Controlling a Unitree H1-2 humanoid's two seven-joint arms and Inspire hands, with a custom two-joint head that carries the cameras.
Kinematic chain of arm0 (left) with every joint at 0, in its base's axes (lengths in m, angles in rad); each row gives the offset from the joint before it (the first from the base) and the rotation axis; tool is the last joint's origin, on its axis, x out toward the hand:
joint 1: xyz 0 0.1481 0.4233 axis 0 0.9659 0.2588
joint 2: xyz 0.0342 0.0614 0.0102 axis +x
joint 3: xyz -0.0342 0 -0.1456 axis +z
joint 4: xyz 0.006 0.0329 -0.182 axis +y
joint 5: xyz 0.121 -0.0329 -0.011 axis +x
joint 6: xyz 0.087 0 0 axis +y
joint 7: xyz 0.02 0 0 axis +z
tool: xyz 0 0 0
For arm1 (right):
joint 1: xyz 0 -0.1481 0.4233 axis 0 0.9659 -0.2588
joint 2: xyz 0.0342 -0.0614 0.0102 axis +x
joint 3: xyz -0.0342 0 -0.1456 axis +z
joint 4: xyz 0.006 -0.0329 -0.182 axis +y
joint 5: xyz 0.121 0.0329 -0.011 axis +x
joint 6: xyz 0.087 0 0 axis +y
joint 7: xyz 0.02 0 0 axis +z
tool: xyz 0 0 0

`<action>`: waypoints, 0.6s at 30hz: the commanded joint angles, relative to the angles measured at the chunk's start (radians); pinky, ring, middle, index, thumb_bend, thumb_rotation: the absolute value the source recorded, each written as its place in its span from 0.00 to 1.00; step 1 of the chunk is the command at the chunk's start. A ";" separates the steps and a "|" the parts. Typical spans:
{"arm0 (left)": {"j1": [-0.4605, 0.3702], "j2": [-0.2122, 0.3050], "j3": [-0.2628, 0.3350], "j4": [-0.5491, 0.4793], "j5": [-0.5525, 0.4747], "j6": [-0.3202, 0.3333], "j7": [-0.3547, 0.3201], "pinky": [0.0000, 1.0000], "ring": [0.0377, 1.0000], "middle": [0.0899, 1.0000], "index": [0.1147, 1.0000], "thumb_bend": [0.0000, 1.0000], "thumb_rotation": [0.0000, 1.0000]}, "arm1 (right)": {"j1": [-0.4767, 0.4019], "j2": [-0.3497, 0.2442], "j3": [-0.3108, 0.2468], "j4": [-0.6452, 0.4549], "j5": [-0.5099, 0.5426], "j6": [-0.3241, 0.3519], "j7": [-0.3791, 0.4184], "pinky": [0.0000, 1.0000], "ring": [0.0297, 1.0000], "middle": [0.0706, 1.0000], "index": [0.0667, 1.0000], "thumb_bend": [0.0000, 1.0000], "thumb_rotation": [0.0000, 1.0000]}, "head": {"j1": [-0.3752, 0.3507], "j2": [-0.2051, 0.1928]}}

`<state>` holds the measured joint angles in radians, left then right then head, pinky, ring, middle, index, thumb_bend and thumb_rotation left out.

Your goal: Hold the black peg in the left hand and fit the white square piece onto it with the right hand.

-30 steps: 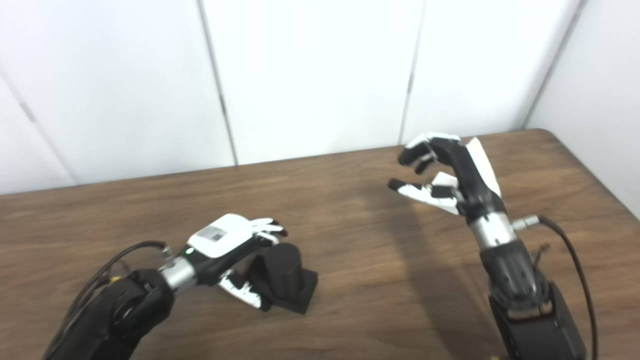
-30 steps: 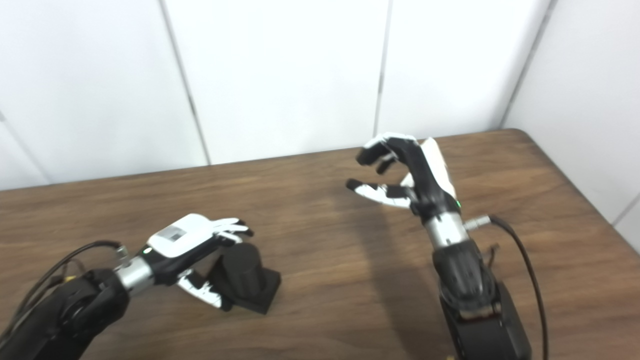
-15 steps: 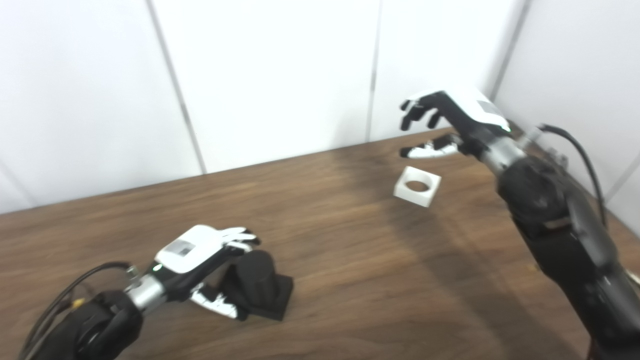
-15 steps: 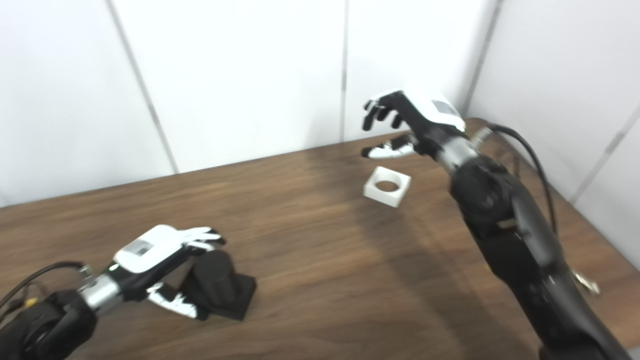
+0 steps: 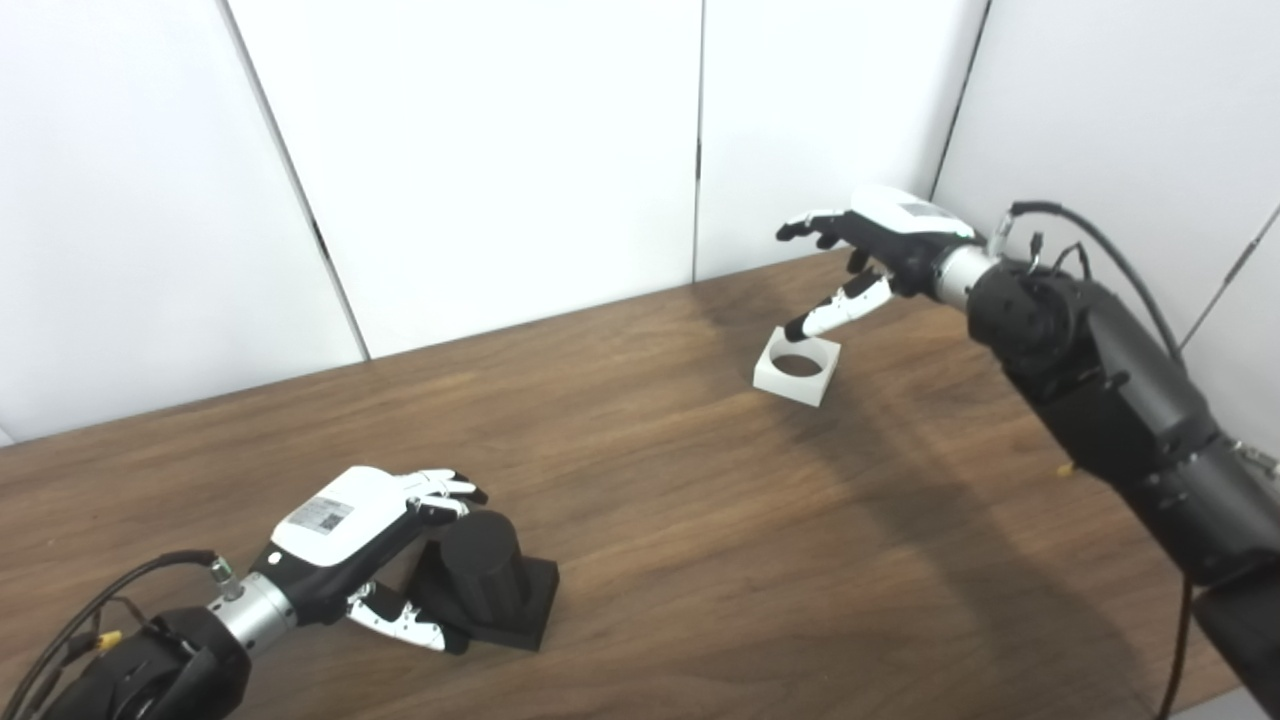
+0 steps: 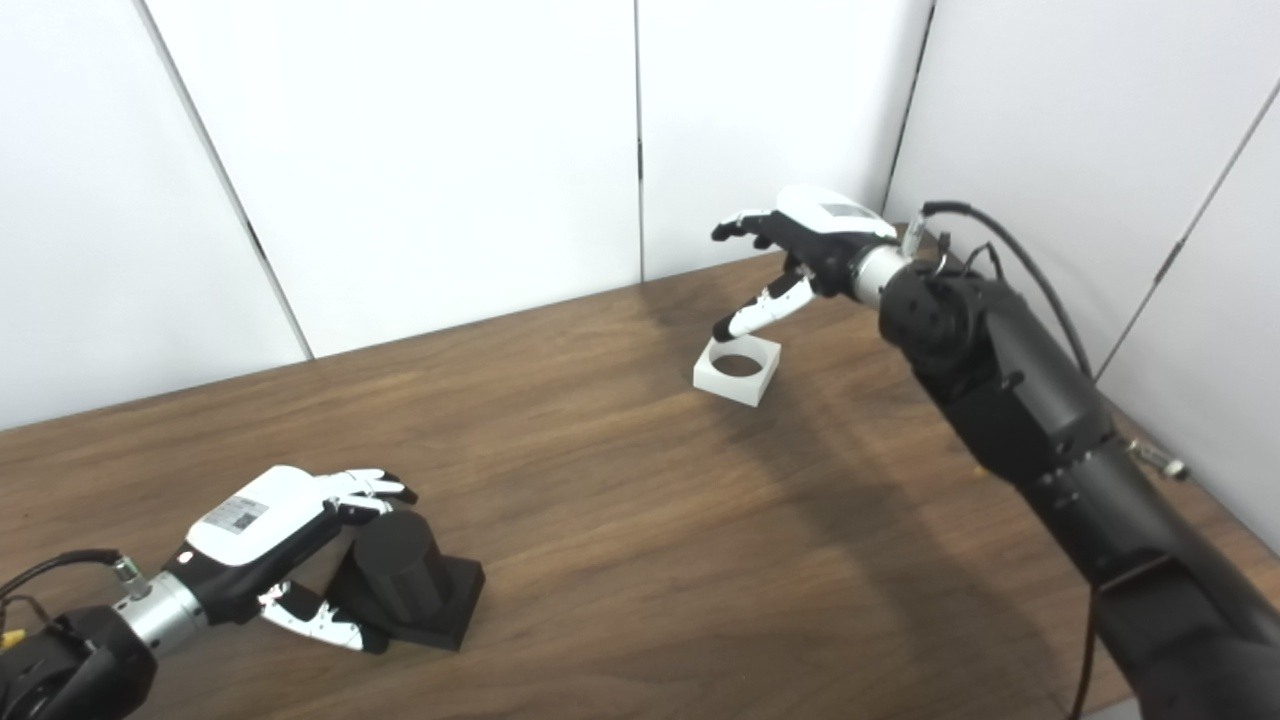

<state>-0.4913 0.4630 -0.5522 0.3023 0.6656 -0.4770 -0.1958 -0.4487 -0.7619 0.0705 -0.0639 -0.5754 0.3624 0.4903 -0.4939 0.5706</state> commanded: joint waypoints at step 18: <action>0.052 0.036 -0.022 0.016 0.064 0.020 -0.059 0.76 0.88 0.82 0.42 0.52 0.06 | -0.073 -0.053 0.053 0.061 -0.075 0.105 0.044 0.76 0.93 0.98 0.90 0.92 0.65 | 0.011 0.014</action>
<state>-0.4782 0.4674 -0.5422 0.2904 0.6656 -0.4761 -0.1957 -0.4762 -0.7881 0.1356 0.0070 -0.6238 0.4560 0.5388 -0.4817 0.5829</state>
